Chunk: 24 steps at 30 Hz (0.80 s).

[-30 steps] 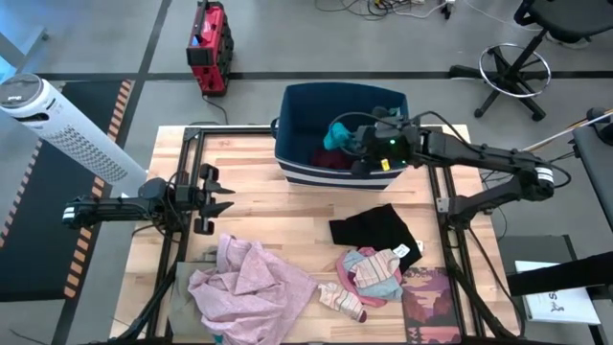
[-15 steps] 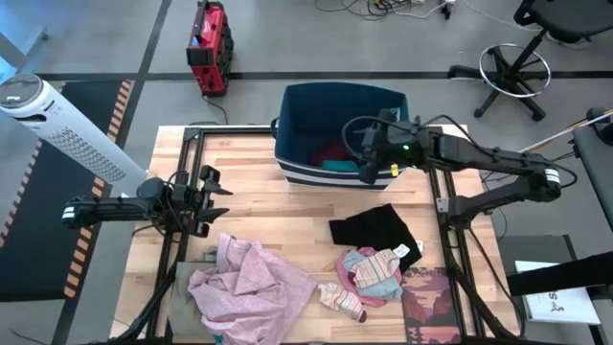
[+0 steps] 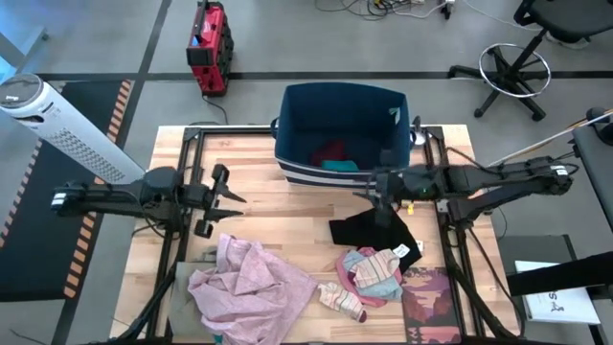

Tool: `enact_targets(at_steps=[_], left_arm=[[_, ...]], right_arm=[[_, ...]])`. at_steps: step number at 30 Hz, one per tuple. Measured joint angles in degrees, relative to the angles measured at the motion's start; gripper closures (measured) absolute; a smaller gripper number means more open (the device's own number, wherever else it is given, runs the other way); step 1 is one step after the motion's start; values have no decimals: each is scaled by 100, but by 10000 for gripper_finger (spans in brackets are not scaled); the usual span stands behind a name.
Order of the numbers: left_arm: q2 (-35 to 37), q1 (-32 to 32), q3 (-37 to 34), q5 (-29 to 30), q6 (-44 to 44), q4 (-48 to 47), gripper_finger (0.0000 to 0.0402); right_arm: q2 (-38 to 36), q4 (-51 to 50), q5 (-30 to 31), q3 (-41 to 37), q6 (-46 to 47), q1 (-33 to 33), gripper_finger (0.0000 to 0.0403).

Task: Sort clothes
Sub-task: Put the pink dress into the blue laundry bin

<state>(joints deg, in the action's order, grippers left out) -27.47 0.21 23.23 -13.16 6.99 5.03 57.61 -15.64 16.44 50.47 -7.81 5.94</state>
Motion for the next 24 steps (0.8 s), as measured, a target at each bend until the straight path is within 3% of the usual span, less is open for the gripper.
enact_targets(at_steps=[6, 8, 17, 24], left_arm=[[-1161, -586, 1118, 0, -440, -1458, 329], [-1559, -841, 1475, 1, -695, -1816, 344], [-3359, -2105, 2952, 406, -1880, -3762, 396], [-4583, -2955, 3834, 777, -2826, -4364, 399]], right_arm=[[55, 274, 4, -596, 436, 497, 381], [113, 258, 8, -675, 568, 627, 397], [485, 304, 8, -679, 803, 935, 385], [718, 296, 8, -679, 896, 943, 384]])
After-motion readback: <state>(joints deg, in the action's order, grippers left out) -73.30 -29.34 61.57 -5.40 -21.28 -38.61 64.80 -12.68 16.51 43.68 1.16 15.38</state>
